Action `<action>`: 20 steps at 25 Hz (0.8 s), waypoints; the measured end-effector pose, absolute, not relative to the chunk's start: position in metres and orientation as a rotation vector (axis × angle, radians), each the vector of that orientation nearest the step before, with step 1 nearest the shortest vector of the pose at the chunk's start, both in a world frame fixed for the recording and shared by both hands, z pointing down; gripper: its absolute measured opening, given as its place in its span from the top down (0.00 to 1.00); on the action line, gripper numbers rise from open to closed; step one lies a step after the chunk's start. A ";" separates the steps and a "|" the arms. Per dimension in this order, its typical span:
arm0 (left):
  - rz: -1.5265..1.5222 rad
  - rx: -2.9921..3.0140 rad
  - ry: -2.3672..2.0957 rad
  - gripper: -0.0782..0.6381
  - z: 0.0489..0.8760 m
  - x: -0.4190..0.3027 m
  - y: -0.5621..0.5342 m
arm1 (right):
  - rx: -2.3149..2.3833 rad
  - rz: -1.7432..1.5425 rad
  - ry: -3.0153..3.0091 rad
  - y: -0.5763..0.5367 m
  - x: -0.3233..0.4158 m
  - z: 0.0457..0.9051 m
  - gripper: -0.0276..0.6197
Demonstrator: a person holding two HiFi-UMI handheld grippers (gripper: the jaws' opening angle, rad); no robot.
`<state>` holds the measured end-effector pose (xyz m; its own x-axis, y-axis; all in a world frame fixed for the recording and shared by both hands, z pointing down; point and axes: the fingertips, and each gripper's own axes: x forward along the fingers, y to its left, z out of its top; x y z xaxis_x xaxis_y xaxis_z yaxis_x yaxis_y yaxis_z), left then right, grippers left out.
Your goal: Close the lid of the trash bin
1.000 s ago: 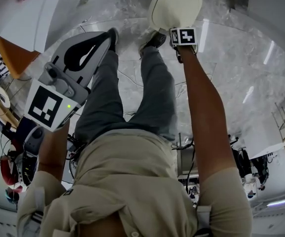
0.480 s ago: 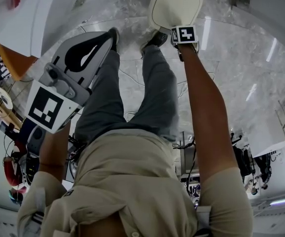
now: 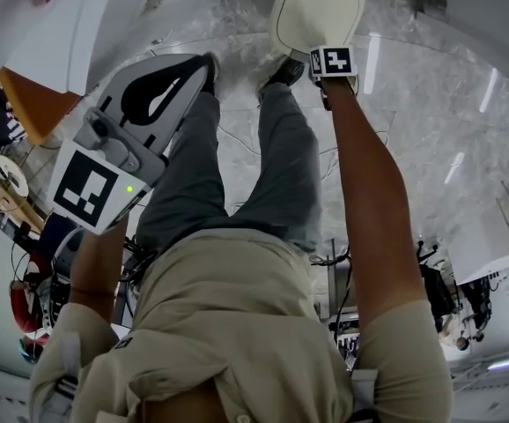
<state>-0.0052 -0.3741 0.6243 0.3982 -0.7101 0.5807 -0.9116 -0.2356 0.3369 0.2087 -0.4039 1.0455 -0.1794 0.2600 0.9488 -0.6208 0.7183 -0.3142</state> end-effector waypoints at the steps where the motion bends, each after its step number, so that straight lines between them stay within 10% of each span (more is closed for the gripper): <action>1: 0.411 2.029 -1.380 0.87 0.620 -0.004 -0.374 | 0.310 0.811 -1.567 -0.404 0.208 1.041 0.91; 20: 0.269 2.291 -1.377 0.87 0.463 -0.017 -0.379 | 0.558 0.780 -1.909 -0.477 0.149 0.802 0.91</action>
